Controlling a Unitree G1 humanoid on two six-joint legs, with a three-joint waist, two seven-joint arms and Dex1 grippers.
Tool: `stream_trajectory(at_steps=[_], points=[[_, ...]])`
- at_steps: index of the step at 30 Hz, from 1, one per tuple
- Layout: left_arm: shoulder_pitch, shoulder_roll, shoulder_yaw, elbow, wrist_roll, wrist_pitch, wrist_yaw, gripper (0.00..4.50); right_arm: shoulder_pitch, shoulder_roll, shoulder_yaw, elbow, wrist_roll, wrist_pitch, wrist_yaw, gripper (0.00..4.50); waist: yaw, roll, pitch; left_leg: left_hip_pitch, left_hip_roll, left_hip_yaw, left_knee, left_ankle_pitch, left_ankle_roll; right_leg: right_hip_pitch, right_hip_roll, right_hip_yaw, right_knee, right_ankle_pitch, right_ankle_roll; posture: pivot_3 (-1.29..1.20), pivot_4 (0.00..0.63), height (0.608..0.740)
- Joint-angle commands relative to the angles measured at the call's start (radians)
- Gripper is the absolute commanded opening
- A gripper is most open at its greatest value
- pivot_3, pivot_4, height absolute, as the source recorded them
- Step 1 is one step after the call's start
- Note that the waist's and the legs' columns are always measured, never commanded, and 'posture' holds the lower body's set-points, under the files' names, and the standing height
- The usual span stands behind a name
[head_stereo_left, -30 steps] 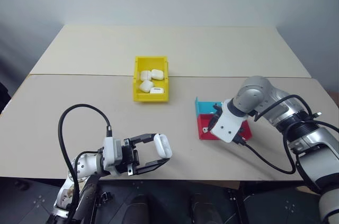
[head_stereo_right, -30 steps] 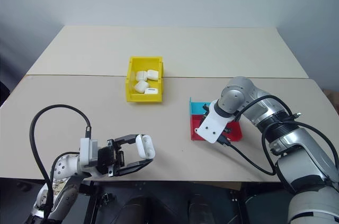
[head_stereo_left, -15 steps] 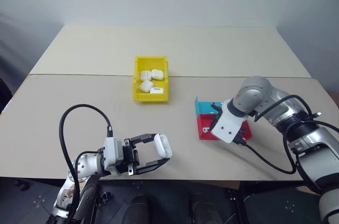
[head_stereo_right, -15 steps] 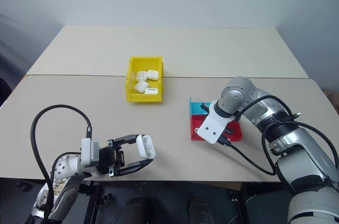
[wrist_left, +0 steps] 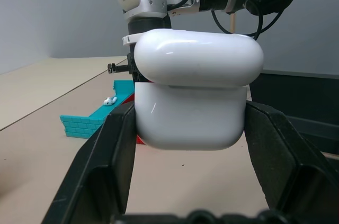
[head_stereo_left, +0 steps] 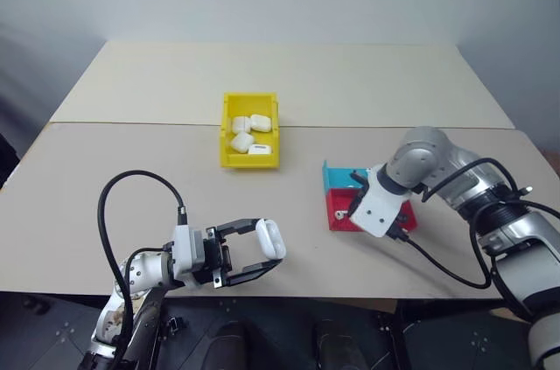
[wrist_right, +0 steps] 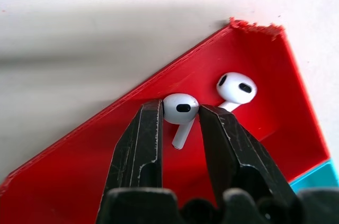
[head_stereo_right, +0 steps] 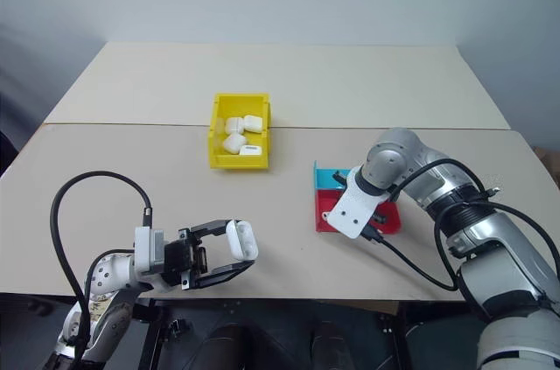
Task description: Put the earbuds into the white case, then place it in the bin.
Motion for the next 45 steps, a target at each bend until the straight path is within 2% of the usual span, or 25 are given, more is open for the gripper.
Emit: stream_trajectory(at_steps=[1,4,8,16,23,27,29,32,38,41,45], points=[[-0.016,-0.003,0.008,-0.019,-0.013,-0.020,-0.005,2.77,0.027,-0.039,-0.060,-0.082,0.064,0.061,0.024,1.28,0.001,0.000,0.000,0.000,0.000,0.000,0.000,0.000,0.000,0.000,0.000,0.000,0.000,0.000,0.000,0.00,0.150,0.740],[-0.030,-0.004,0.010,0.001,-0.010,-0.027,-0.013,2.77,0.057,-0.056,-0.062,-0.113,0.070,0.087,0.019,1.28,0.002,0.000,0.000,0.000,0.000,0.000,0.000,0.000,0.000,0.000,0.000,0.000,0.000,0.000,0.000,0.00,0.150,0.740],[-0.053,-0.012,0.006,0.020,-0.004,-0.030,-0.015,2.77,0.057,-0.052,-0.063,-0.096,-0.001,0.088,-0.034,1.28,-0.002,0.000,0.000,0.001,0.000,0.000,0.000,0.000,0.000,0.000,0.000,0.000,0.000,0.000,0.000,0.00,0.150,0.740],[-0.041,-0.011,0.007,0.019,-0.009,-0.033,-0.029,2.77,0.044,-0.054,-0.075,-0.109,0.009,0.104,-0.020,1.28,-0.001,0.000,0.000,0.001,0.000,0.000,0.000,0.000,0.000,0.000,0.000,0.000,0.000,0.000,0.000,0.00,0.150,0.740],[-0.066,-0.036,0.004,0.022,-0.029,-0.035,-0.027,2.77,0.072,-0.108,-0.162,-0.221,0.117,0.213,-0.005,1.28,0.001,0.000,0.000,0.000,0.000,0.000,0.000,0.000,0.000,0.000,0.000,0.000,0.000,0.000,0.000,0.00,0.150,0.740],[-0.085,-0.058,-0.009,0.022,-0.043,-0.023,-0.036,2.77,0.119,-0.156,-0.292,-0.323,0.219,0.387,-0.046,1.28,0.004,0.000,0.000,0.000,0.000,0.000,0.000,0.000,0.000,0.001,0.000,0.000,0.000,0.000,0.000,0.00,0.150,0.740],[-0.108,-0.067,-0.023,0.029,-0.054,-0.020,-0.058,2.77,0.163,-0.164,-0.396,-0.391,0.323,0.520,-0.091,1.28,0.006,0.000,0.000,0.000,0.000,0.000,0.000,0.000,0.000,0.000,0.000,0.000,0.000,0.000,0.000,0.00,0.150,0.740],[-0.167,-0.073,-0.037,0.030,-0.074,0.021,-0.059,2.77,0.223,-0.152,-0.564,-0.513,0.499,0.740,-0.182,1.28,0.005,0.000,0.000,0.000,0.000,0.000,0.000,0.000,0.000,0.000,0.000,0.000,0.000,0.000,0.000,0.00,0.150,0.740],[-0.323,-0.114,-0.049,0.006,-0.210,0.174,-0.047,2.77,0.321,-0.099,-0.846,-0.721,0.767,1.028,-0.403,1.28,0.004,0.000,0.000,-0.001,0.000,-0.001,0.001,0.000,0.000,0.001,0.000,0.000,0.000,0.000,0.000,0.00,0.150,0.740],[-0.384,-0.153,-0.058,0.026,-0.262,0.240,-0.044,2.77,0.376,-0.040,-0.955,-0.821,0.923,1.108,-0.499,1.28,0.003,0.000,0.000,-0.001,0.000,-0.002,0.001,0.000,0.001,0.001,0.000,0.000,0.000,0.000,0.000,0.00,0.150,0.740],[-0.425,-0.188,-0.073,0.064,-0.260,0.268,-0.076,2.77,0.462,0.020,-1.026,-0.931,1.060,1.116,-0.568,1.28,0.002,-0.001,0.000,-0.002,0.000,-0.002,0.002,-0.001,0.001,0.001,0.001,0.000,0.000,0.000,0.001,0.00,0.150,0.740]])
